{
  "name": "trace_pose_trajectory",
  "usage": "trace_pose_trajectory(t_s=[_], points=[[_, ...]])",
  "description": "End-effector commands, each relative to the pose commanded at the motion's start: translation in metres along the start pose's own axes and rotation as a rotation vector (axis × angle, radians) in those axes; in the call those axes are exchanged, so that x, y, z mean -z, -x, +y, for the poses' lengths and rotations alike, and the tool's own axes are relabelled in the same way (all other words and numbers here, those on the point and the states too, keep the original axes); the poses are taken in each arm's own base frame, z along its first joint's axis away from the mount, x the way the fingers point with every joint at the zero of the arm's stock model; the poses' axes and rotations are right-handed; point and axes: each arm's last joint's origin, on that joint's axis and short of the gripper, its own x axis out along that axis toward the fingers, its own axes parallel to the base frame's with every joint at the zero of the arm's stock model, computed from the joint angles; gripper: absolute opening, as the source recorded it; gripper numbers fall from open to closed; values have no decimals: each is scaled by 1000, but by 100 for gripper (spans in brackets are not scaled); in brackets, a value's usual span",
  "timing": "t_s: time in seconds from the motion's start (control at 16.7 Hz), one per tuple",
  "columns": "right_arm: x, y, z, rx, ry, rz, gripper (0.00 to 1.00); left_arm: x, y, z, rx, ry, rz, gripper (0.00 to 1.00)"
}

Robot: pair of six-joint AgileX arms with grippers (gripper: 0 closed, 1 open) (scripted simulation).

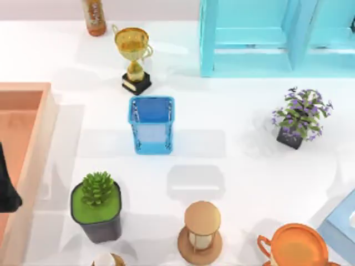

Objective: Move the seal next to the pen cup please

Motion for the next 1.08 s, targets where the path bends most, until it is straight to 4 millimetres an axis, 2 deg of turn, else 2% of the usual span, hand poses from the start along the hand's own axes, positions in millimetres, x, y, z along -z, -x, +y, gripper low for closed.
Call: trace_pose_trajectory(t_s=[0.18, 0.3, 0.42, 0.6, 0.72, 0.84, 1.08], points=[[-2, 0, 0, 3, 2, 10, 100, 0, 0, 0, 0, 0, 0, 100], [-11, 0, -1, 15, 12, 57, 100, 0, 0, 0, 0, 0, 0, 100], [-27, -2, -3, 31, 27, 138, 100, 0, 0, 0, 0, 0, 0, 100], [-64, -15, -7, 56, 53, 315, 100, 0, 0, 0, 0, 0, 0, 100], [-89, -34, -12, 69, 67, 478, 100, 0, 0, 0, 0, 0, 0, 100], [-106, -63, -19, 77, 74, 668, 100, 0, 0, 0, 0, 0, 0, 100], [-116, -128, -40, 73, 65, 1053, 100, 0, 0, 0, 0, 0, 0, 100]])
